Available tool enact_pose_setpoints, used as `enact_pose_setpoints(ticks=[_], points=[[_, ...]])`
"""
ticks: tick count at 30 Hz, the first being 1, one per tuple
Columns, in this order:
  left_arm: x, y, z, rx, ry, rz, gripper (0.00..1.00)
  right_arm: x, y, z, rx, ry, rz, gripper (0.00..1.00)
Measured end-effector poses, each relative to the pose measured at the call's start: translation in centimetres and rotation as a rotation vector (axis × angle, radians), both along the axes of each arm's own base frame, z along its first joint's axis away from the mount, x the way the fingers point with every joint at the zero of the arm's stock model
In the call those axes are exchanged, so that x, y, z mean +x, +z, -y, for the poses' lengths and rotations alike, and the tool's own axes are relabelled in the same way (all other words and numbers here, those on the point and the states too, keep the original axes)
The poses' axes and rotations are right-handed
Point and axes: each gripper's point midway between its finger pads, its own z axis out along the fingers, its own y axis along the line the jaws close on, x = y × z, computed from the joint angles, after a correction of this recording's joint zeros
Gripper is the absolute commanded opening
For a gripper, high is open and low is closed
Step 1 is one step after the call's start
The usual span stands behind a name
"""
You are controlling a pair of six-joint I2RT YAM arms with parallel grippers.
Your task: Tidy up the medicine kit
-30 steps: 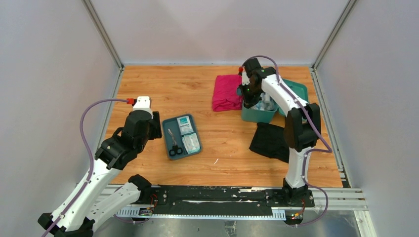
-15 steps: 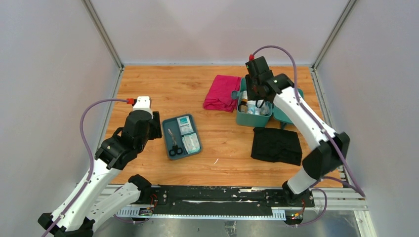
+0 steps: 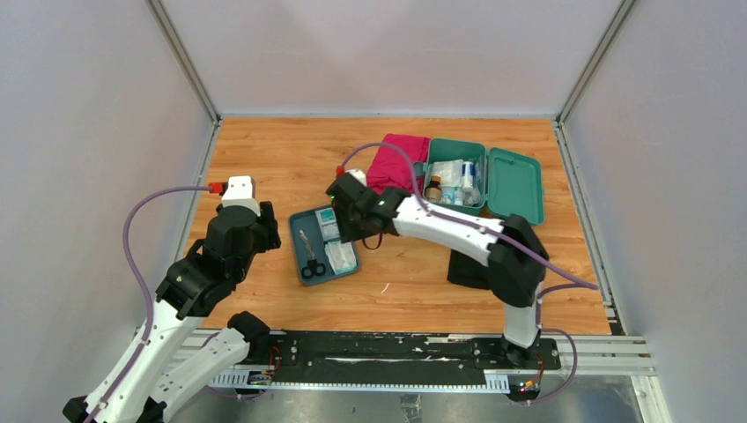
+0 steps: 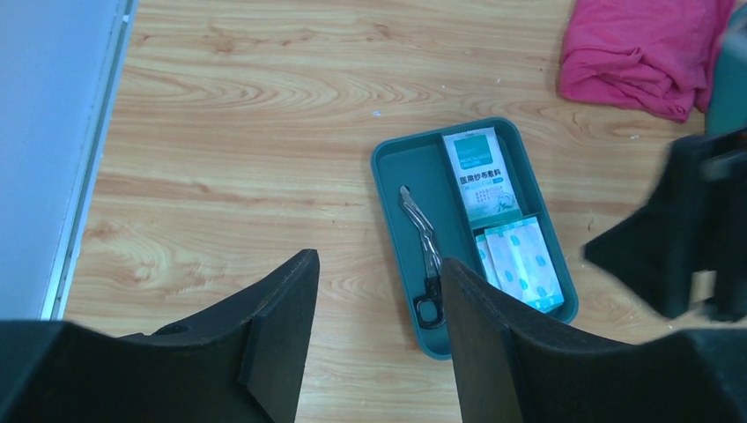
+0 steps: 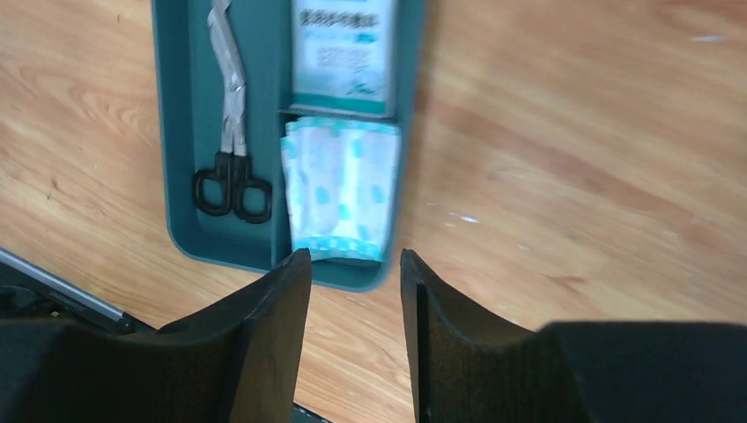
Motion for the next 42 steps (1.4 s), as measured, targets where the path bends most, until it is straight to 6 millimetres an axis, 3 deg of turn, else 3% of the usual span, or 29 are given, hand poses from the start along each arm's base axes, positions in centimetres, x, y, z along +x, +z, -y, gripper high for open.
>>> enact_pose_setpoints(ticks=[2,5,12,22,29,42], points=[[-0.1,0.2,-0.2,-0.004,0.006,0.011,0.6,-1.2,-2.4,-2.6,-0.011,0.04,-0.052,0.52],[-0.3,0.5,-0.4,-0.008,0.013,0.025,0.6,-2.3,-4.3,-5.2,0.003,0.074,-0.104,0.53],[-0.4,0.7,-0.7,-0.012,0.019,0.037,0.61,-2.1,-5.6,-8.6,0.056,0.077,-0.149,0.45],[-0.4,0.6,-0.6,-0.011,0.018,0.035,0.61,-1.6,-7.2,-10.2,0.063,0.073,-0.167,0.45],[-0.4,0.6,-0.6,-0.011,0.018,0.035,0.61,-1.5,-9.1,-10.4,0.037,0.07,-0.184,0.38],[-0.4,0.6,-0.6,-0.01,0.018,0.034,0.61,-0.7,-9.8,-10.9,0.018,0.064,-0.166,0.29]])
